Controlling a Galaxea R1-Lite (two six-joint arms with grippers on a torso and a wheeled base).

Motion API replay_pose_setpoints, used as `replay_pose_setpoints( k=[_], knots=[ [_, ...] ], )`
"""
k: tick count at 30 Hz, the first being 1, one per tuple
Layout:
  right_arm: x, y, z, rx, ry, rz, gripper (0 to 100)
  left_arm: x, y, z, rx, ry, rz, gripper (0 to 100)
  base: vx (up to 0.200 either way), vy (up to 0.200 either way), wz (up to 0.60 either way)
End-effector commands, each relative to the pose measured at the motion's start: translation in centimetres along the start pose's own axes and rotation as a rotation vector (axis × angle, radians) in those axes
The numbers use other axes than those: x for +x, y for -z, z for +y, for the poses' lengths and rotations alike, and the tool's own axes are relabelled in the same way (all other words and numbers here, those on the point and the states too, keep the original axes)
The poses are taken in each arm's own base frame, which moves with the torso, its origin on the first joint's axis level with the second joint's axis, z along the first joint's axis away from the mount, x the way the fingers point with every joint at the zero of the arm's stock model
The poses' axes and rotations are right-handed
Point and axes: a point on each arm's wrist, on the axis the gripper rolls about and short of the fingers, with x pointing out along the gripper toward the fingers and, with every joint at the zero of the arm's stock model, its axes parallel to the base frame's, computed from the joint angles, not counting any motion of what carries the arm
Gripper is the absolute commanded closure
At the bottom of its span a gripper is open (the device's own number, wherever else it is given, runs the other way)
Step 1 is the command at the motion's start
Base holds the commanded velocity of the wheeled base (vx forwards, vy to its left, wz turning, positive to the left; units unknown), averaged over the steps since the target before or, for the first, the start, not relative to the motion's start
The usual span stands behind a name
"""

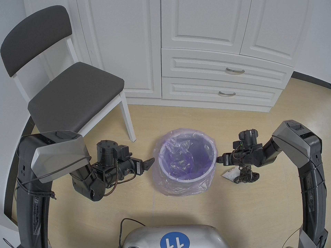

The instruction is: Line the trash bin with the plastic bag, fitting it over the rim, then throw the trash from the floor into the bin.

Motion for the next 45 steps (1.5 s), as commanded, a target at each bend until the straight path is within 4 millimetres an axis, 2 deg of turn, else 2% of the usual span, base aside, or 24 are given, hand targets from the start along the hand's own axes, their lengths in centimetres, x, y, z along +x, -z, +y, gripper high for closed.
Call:
replay_pose_setpoints(
  k=[1,5,11,15,21,24,27,30,31,34,45],
  knots=[
    [-0.4,0.7,0.2,-0.042,0.003,0.033,0,0.0,0.1,0.1,-0.002,0.000,-0.002,0,0.000,0.000,0.00],
    [-0.5,1.0,-0.4,-0.070,0.019,0.056,0,0.1,0.1,-0.1,0.000,0.004,-0.002,0,0.000,0.000,0.00],
    [-1.2,0.5,-3.8,-0.164,0.167,0.065,0,0.2,0.4,-0.1,0.002,0.006,0.004,0,0.000,0.000,0.00],
    [-1.8,-0.8,-5.7,-0.169,0.235,0.028,0,0.3,0.5,-0.1,0.002,0.006,0.006,0,0.000,0.000,0.00],
    [-2.1,-2.7,-7.4,-0.143,0.274,-0.043,0,0.4,0.5,-0.2,0.004,0.008,0.004,0,0.000,0.000,0.00],
    [-0.7,-2.9,-7.1,-0.107,0.261,-0.078,0,0.5,0.7,-0.3,0.003,0.010,0.008,0,0.000,0.000,0.00],
    [2.1,-3.4,-5.3,0.024,0.202,-0.141,0,0.4,0.9,-0.5,0.004,0.012,0.015,0,0.000,0.000,0.00],
    [3.2,-3.1,-4.4,0.088,0.164,-0.138,0,0.5,1.0,-0.8,0.006,0.019,0.019,0,0.000,0.000,0.00],
    [3.9,-2.2,-3.7,0.084,0.115,-0.107,0,0.5,1.0,-0.8,0.006,0.019,0.019,0,0.000,0.000,0.00],
    [4.3,-1.7,-3.5,0.081,0.078,-0.071,0,0.5,1.0,-0.8,0.006,0.019,0.019,0,0.000,0.000,0.00],
    [3.2,0.5,-3.4,-0.088,0.076,0.191,0,0.8,1.5,-0.5,0.004,0.016,0.019,0,0.000,0.000,0.00]
  ],
)
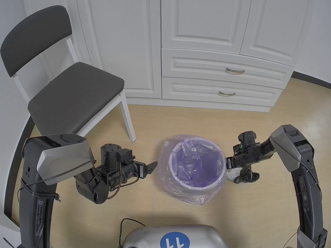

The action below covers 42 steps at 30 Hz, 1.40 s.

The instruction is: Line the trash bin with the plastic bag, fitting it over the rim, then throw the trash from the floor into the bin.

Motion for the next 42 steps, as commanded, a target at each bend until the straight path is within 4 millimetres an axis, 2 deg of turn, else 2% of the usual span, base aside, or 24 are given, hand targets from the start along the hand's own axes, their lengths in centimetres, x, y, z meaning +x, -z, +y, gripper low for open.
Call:
replay_pose_setpoints(
  k=[1,7,9,16,19,21,22,25,28,32,33,34,35,38,39,42],
  knots=[
    [-0.1,0.4,0.1,-0.031,0.019,0.036,0,0.2,0.5,0.2,-0.002,-0.002,0.000,0,0.000,0.000,0.00],
    [0.4,1.0,0.6,-0.062,0.095,0.058,0,0.2,0.7,0.1,-0.002,-0.002,0.001,0,0.000,0.000,0.00],
    [-0.3,0.4,0.4,-0.064,0.109,0.046,0,0.1,0.6,0.2,-0.003,-0.004,0.000,0,0.000,0.000,0.00],
    [-5.5,-3.3,-1.9,-0.063,0.207,-0.074,0,-0.3,0.5,0.2,-0.001,-0.005,-0.016,0,0.000,0.000,0.00],
    [-6.5,-4.4,-2.6,-0.037,0.224,-0.138,0,-0.4,0.5,0.2,0.000,-0.003,-0.014,0,0.000,0.000,0.00],
    [-6.4,-4.9,-2.6,-0.020,0.217,-0.181,0,-0.3,0.5,0.2,0.000,-0.003,-0.014,0,0.000,0.000,0.00],
    [-5.4,-5.5,-2.1,0.033,0.197,-0.249,0,-0.3,0.6,0.2,-0.001,-0.004,-0.013,0,0.000,0.000,0.00],
    [-2.6,-5.5,-0.3,0.108,0.141,-0.313,0,-0.3,0.7,0.2,-0.003,-0.004,-0.010,0,0.000,0.000,0.00],
    [-1.4,-4.7,-0.2,0.103,0.146,-0.291,0,-0.4,0.7,0.1,-0.002,-0.003,-0.010,0,0.000,0.000,0.00],
    [-3.5,-4.1,-2.8,0.015,0.217,-0.191,0,-0.6,0.7,0.1,0.000,-0.002,-0.023,0,0.000,0.000,0.00],
    [-4.5,-3.4,-4.0,-0.016,0.243,-0.135,0,-0.7,0.8,0.1,0.001,-0.003,-0.019,0,0.000,0.000,0.00],
    [-4.5,-3.4,-4.0,-0.016,0.243,-0.135,0,-0.7,0.8,0.1,0.001,-0.003,-0.019,0,0.000,0.000,0.00],
    [-5.1,-2.6,-5.0,-0.058,0.255,-0.082,0,-0.7,0.9,0.1,-0.001,-0.002,-0.015,0,0.000,0.000,0.00],
    [-4.6,-1.4,-6.5,-0.105,0.277,-0.030,0,-0.7,0.9,0.0,0.001,0.001,-0.024,0,0.000,0.000,0.00],
    [-3.6,-0.8,-7.1,-0.104,0.294,-0.015,0,-0.8,0.8,0.0,0.001,0.001,-0.026,0,0.000,0.000,0.00],
    [-2.3,-0.8,-8.7,-0.083,0.353,-0.023,0,-1.0,0.8,-0.1,0.002,0.001,-0.027,0,0.000,0.000,0.00]
  ],
)
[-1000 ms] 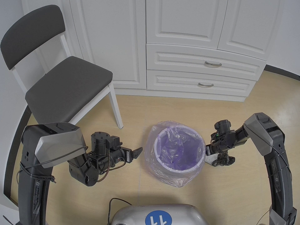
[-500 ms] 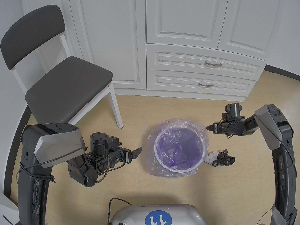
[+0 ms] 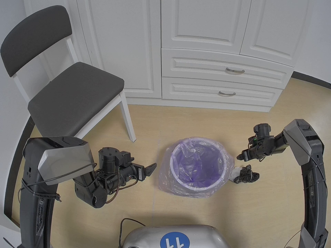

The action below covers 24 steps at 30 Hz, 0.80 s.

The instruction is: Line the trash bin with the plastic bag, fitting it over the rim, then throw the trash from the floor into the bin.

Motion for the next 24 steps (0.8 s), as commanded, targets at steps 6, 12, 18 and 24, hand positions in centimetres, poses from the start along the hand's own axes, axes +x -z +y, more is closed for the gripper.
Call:
replay_pose_setpoints(
  k=[6,12,18,24],
  knots=[
    [1.8,0.3,-6.0,0.184,0.105,-0.013,0,-0.5,0.1,0.0,-0.002,-0.003,0.005,0,0.000,0.000,0.00],
    [-2.3,-3.6,-2.5,0.399,-0.226,-0.106,0,-0.4,0.1,0.0,0.000,0.000,-0.005,0,0.000,0.000,0.00],
    [-2.4,-4.3,1.9,0.410,-0.335,-0.134,0,-0.4,0.4,-0.1,0.000,0.002,0.001,0,0.000,0.000,0.00],
    [-0.1,-2.0,5.1,0.366,-0.369,-0.071,0,-0.3,0.5,-0.1,0.000,0.004,0.001,0,0.000,0.000,0.00]
  ],
)
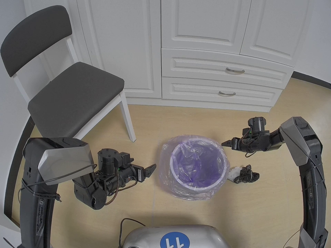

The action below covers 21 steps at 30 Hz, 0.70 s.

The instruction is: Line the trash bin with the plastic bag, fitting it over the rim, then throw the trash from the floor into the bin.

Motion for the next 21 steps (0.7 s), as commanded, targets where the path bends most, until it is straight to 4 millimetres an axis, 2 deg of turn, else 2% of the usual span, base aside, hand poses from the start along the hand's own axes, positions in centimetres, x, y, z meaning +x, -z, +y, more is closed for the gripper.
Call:
replay_pose_setpoints(
  k=[1,4,6,7,11,16,19,21],
  knots=[
    [2.0,2.7,1.2,-0.018,-0.019,0.071,0,0.1,0.3,0.0,-0.001,0.002,0.005,0,0.000,0.000,0.00],
    [3.1,3.7,1.3,-0.056,-0.019,0.100,0,0.1,0.3,0.0,-0.003,0.001,0.008,0,0.000,0.000,0.00],
    [3.1,3.7,1.3,-0.056,-0.019,0.100,0,0.1,0.3,0.0,-0.003,0.001,0.008,0,0.000,0.000,0.00],
    [3.7,4.4,0.9,-0.109,0.000,0.158,0,0.0,0.3,0.0,-0.002,0.000,0.006,0,0.000,0.000,0.00],
    [3.6,4.3,0.4,-0.146,0.046,0.240,0,0.1,0.3,0.1,-0.003,-0.002,0.006,0,0.000,0.000,0.00],
    [5.2,4.6,-0.7,-0.165,0.176,0.210,0,0.2,0.5,0.1,-0.004,-0.001,0.012,0,0.000,0.000,0.00],
    [4.8,3.7,-0.9,-0.154,0.183,0.187,0,0.1,0.6,0.1,-0.003,0.000,0.014,0,0.000,0.000,0.00],
    [3.4,2.3,-0.8,-0.148,0.184,0.164,0,0.1,0.6,0.1,-0.003,-0.001,0.009,0,0.000,0.000,0.00]
  ],
)
